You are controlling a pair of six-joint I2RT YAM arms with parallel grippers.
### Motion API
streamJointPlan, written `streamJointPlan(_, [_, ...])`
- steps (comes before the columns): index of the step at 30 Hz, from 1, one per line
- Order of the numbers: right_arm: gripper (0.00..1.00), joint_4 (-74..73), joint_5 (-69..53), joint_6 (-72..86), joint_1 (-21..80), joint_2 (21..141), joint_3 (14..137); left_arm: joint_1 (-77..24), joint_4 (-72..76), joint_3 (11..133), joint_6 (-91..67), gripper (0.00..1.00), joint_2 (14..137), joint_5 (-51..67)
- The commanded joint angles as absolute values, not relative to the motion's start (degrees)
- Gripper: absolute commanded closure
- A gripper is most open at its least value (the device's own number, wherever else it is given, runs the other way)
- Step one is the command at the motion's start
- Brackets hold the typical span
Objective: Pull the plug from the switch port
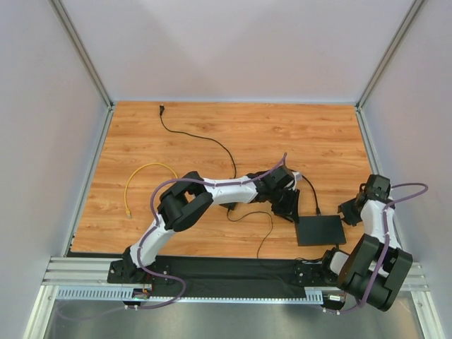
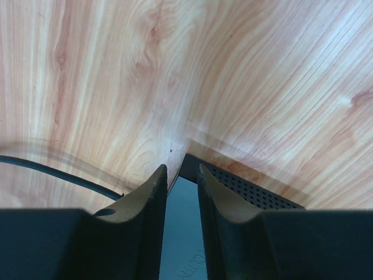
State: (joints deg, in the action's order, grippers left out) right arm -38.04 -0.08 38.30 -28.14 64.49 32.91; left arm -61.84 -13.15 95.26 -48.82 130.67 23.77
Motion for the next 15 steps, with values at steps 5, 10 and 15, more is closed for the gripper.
streamJointPlan(5, [0.45, -44.55, 11.84, 40.15, -24.44, 60.93, 37.44, -61.35, -18.55, 91.93, -39.56, 0.55, 120.07, 14.33])
streamJointPlan(10, [0.36, -46.66, 14.42, 41.75, -19.52, 58.01, 38.40, -59.60, -20.66, 102.02, -34.20, 0.50, 122.86, 23.51])
streamJointPlan(15, [0.47, -51.06, 11.78, 43.85, -11.88, 55.64, 39.38, -57.13, -16.10, 111.17, -39.36, 0.43, 133.22, 39.79])
